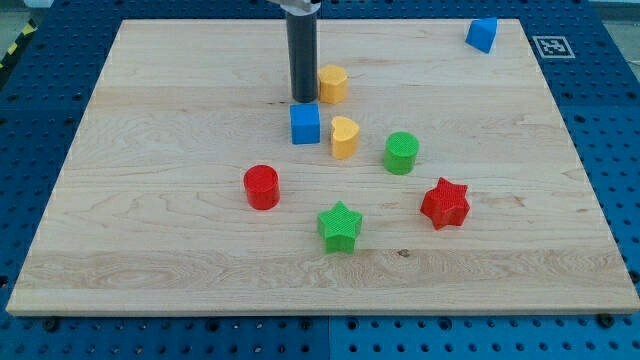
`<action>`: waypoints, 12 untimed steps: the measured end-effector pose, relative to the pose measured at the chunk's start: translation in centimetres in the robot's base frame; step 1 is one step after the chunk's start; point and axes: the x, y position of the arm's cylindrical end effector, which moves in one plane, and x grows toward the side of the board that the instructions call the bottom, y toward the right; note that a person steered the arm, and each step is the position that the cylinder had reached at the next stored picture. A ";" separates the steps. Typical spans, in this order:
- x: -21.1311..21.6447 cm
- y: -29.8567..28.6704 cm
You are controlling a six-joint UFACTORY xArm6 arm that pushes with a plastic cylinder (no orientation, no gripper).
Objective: Move the blue cube and yellow hexagon diagonal to each other
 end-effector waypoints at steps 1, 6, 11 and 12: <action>0.3 1.6; -6.8 8.2; -5.6 16.8; -5.6 17.2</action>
